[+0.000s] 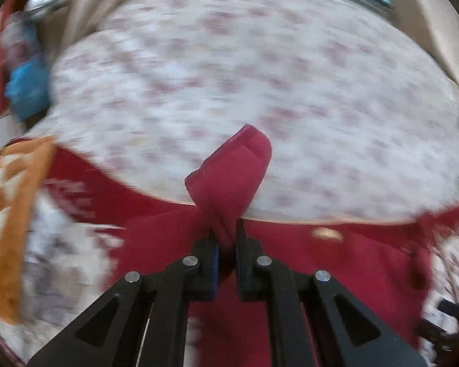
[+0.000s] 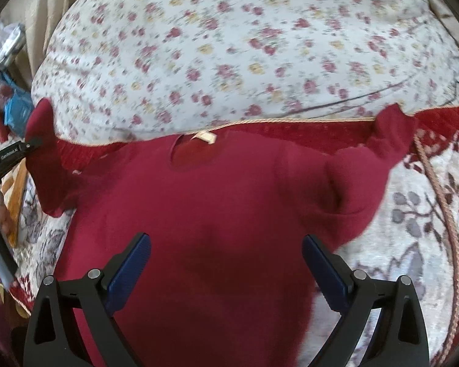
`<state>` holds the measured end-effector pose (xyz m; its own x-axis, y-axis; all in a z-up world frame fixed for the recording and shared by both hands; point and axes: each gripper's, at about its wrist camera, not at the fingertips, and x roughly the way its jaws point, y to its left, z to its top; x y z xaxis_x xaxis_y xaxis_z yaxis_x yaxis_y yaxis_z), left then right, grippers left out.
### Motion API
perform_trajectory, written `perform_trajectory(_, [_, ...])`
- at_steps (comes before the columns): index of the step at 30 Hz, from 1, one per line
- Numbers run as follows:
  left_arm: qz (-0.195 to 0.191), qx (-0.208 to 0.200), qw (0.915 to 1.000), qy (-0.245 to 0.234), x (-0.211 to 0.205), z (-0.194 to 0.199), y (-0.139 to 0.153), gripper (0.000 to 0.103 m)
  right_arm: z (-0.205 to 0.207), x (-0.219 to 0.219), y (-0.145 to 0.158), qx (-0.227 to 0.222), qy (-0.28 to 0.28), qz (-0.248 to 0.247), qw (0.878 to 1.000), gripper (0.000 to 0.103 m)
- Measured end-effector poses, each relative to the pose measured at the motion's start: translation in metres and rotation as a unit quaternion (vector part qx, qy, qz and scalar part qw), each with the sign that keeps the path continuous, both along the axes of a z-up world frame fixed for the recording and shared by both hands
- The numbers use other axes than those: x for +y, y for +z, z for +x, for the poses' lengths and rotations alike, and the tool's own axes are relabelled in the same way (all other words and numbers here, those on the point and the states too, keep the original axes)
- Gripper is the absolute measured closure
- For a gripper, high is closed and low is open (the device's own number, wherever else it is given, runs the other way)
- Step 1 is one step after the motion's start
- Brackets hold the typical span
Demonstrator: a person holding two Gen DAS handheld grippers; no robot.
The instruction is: Fold small clothes
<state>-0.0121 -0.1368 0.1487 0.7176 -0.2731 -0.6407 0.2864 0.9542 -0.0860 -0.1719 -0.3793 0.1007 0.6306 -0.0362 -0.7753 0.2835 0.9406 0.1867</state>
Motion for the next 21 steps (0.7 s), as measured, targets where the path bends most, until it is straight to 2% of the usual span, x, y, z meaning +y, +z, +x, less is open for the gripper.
perform_trajectory(4, [0.002, 0.022, 0.9977, -0.064, -0.080, -0.024, -0.020, 0.096, -0.011, -0.025, 0.004, 0.000, -0.025, -0.009, 1.000, 0.002])
perform_trajectory(8, [0.011, 0.064, 0.9924, -0.105, -0.134, -0.044, -0.063, 0.093, -0.020, -0.051, -0.001, 0.010, -0.051, -0.009, 0.999, 0.002])
perform_trajectory(9, [0.016, 0.074, 0.9909, -0.111, -0.142, -0.046, -0.073, 0.090, -0.020, -0.056, -0.003, 0.013, -0.053, -0.005, 0.999, 0.002])
perform_trajectory(10, [0.020, 0.091, 0.9884, -0.120, -0.149, -0.049, -0.083, 0.071, -0.020, -0.059, -0.006, 0.015, -0.053, -0.001, 0.998, 0.002])
perform_trajectory(11, [0.019, 0.102, 0.9863, -0.128, -0.149, -0.052, -0.087, 0.044, -0.018, -0.062, -0.009, 0.019, -0.053, 0.005, 0.998, 0.002])
perform_trajectory(12, [0.018, 0.106, 0.9845, -0.139, -0.147, -0.056, -0.087, 0.033, -0.017, -0.063, -0.011, 0.020, -0.051, 0.009, 0.998, 0.002])
perform_trajectory(13, [0.020, 0.099, 0.9841, -0.146, -0.144, -0.063, -0.085, 0.027, -0.014, -0.063, -0.012, 0.022, -0.045, 0.014, 0.999, 0.002])
perform_trajectory(15, [0.042, 0.067, 0.9844, -0.157, -0.124, -0.077, -0.068, 0.025, -0.007, -0.060, -0.015, 0.023, -0.028, 0.022, 0.999, 0.002])
perform_trajectory(16, [0.057, 0.053, 0.9850, -0.154, -0.112, -0.082, -0.061, 0.016, -0.004, -0.056, -0.015, 0.022, -0.021, 0.025, 0.999, 0.002])
perform_trajectory(17, [0.076, 0.038, 0.9866, -0.139, -0.095, -0.086, -0.055, 0.010, 0.000, -0.052, -0.016, 0.018, -0.011, 0.027, 0.999, 0.002])
perform_trajectory(19, [0.107, 0.012, 0.9896, -0.095, -0.060, -0.088, -0.050, 0.010, 0.010, -0.041, -0.017, 0.014, 0.009, 0.027, 1.000, 0.002])
perform_trajectory(21, [0.144, 0.000, 0.9889, -0.035, -0.025, -0.078, -0.055, 0.010, 0.026, -0.029, -0.023, 0.015, 0.030, 0.020, 0.999, 0.002])
